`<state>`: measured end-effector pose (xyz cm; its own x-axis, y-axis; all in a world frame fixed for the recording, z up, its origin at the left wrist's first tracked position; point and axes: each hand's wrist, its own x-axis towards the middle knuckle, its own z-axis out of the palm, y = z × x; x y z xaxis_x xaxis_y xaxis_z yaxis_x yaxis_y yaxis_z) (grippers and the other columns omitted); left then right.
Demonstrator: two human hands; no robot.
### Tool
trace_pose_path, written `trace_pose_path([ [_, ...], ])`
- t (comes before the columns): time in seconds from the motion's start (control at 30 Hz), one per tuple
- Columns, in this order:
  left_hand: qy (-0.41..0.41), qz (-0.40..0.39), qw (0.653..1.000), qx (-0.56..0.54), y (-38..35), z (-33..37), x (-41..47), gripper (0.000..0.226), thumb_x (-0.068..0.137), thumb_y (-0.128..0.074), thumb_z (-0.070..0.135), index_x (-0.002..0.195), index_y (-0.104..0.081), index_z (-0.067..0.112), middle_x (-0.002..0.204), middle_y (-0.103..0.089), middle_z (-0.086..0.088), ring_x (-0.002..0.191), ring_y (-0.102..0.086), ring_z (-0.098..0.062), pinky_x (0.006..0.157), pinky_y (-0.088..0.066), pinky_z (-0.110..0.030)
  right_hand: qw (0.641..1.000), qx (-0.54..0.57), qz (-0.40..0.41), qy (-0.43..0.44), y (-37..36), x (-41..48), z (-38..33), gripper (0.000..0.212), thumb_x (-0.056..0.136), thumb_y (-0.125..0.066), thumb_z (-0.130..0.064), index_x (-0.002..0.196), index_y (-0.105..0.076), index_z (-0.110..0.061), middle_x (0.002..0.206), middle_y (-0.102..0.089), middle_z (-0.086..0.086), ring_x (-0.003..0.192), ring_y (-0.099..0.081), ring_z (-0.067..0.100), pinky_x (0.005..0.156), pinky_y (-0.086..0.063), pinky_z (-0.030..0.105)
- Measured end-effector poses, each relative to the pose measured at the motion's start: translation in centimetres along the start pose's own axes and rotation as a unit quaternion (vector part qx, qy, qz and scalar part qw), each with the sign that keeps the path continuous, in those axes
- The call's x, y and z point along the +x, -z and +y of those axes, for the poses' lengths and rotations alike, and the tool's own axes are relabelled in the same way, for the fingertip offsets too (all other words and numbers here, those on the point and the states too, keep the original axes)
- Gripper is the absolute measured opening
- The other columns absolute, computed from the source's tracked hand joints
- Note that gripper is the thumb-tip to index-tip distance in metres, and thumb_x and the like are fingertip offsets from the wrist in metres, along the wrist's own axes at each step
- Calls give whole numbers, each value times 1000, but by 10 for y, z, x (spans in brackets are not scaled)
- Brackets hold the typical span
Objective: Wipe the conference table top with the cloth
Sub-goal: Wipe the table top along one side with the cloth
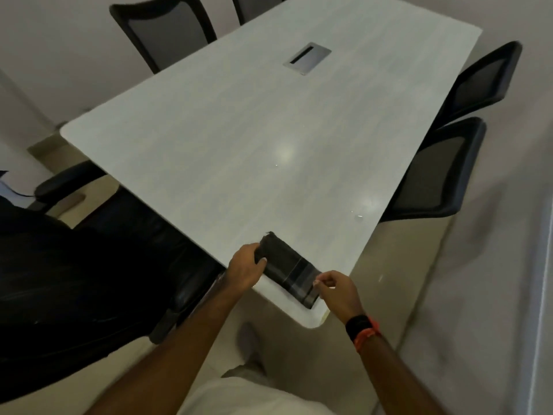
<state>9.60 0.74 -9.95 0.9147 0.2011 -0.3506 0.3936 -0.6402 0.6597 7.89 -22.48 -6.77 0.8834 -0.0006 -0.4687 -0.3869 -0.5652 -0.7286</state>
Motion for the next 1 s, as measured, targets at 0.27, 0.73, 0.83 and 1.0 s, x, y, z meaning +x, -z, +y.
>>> trace_pose_path([
  [0.27, 52, -5, 999, 2, -12, -6, 35, 43, 88, -69, 20, 128, -56, 12, 123, -60, -9, 111, -60, -24, 94, -50, -34, 995, -80, -6, -55, -8, 37, -1, 26, 93, -71, -16, 117, -61, -12, 106, -63, -1, 101, -64, 22, 81, -52, 25],
  [0.73, 34, 115, 988, 97, -23, 29, 14, 23, 88, -70, 31, 110, -75, 25, 106, -73, 5, 98, -65, -14, 95, -48, -36, 939, -187, -191, 218, 0, 120, -43, 65, 93, -72, -20, 149, -40, -22, 147, -45, 2, 124, -55, 22, 105, -50, 39],
  [0.83, 48, 161, 980, 105, -25, 56, -1, 15, 87, -73, 28, 101, -77, 25, 100, -74, 5, 93, -67, -14, 94, -50, -38, 901, -195, -250, 297, 12, 141, -59, 69, 90, -75, -20, 150, -40, -22, 150, -43, 2, 126, -54, 22, 106, -49, 40],
  [1.0, 42, 188, 973, 127, -34, 95, -20, 14, 90, -69, 21, 103, -76, 21, 102, -73, 0, 96, -63, -20, 90, -49, -36, 841, -212, -341, 364, 20, 162, -71, 49, 86, -78, -23, 132, -60, -20, 132, -62, 0, 117, -57, 19, 102, -48, 34],
])
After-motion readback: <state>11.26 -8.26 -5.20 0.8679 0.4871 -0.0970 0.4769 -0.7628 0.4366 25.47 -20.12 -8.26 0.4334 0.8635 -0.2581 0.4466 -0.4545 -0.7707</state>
